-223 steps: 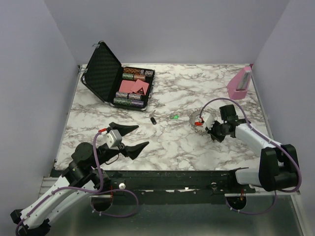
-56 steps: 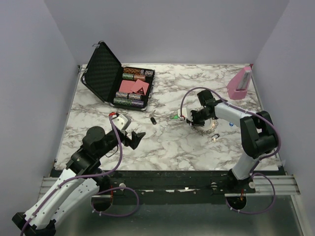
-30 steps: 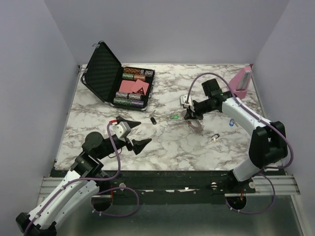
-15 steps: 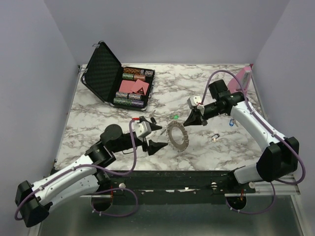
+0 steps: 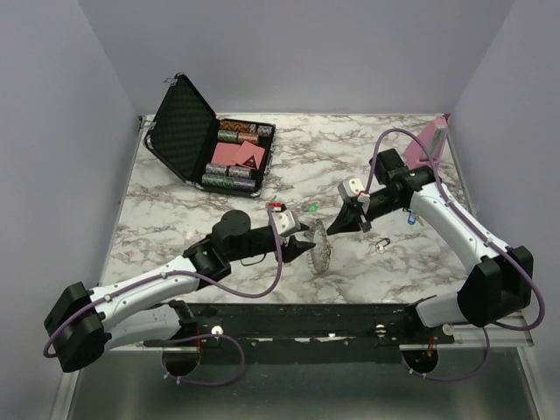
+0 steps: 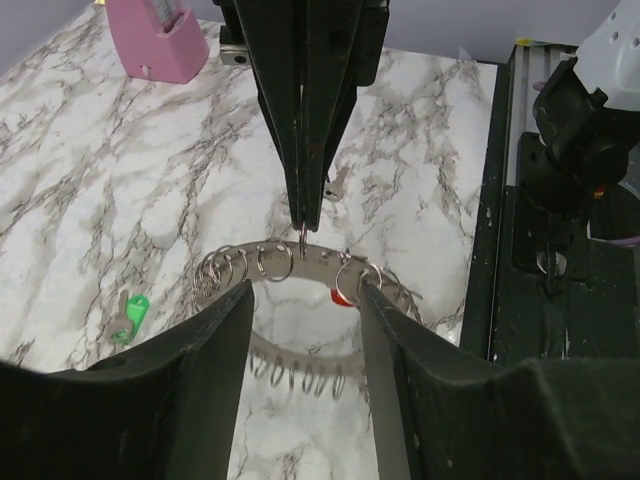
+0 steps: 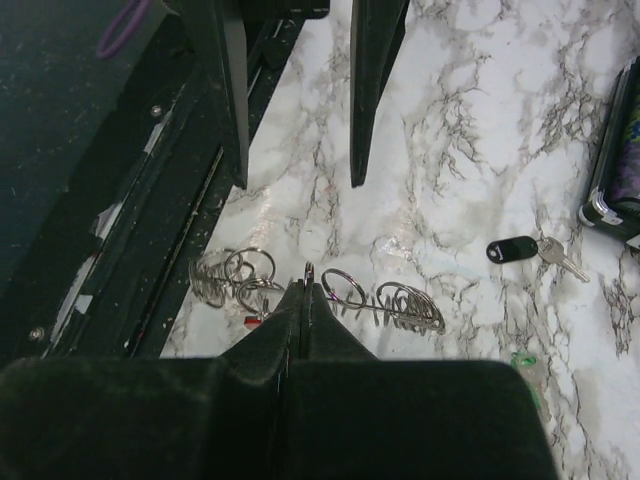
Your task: Put the keys on the keyring
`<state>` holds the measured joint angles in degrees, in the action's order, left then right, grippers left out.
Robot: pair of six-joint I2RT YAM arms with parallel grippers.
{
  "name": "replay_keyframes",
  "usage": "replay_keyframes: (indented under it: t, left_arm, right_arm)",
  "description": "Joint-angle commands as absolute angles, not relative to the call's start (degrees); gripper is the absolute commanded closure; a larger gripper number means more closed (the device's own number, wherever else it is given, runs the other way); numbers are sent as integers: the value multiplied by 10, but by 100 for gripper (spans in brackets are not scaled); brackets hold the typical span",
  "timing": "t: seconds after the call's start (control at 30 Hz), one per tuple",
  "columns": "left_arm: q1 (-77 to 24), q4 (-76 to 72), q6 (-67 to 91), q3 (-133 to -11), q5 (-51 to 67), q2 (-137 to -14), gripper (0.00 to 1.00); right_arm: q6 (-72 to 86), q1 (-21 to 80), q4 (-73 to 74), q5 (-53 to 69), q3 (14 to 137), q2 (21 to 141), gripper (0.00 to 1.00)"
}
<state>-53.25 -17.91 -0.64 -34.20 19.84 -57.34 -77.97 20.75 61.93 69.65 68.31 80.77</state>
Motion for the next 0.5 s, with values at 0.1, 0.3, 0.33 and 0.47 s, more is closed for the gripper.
replay_keyframes:
  t: [0.1,0.3,0.33,0.47]
  left_arm:
    - [-558,-209,-23,-388,191,-629,56]
    - [-568,-192,-29,-392,184,-643,60]
    - [-569,-192,-30,-391,180,-644,60]
    - [-570,-189,-40,-397,157,-653,60]
  right_arm:
    - [-799,216,637,739,680,806,100]
    - [-802,217,641,739,679,808,100]
    - [-802,218,641,740,679,809,100]
    - [-803,219,642,742,679,809,100]
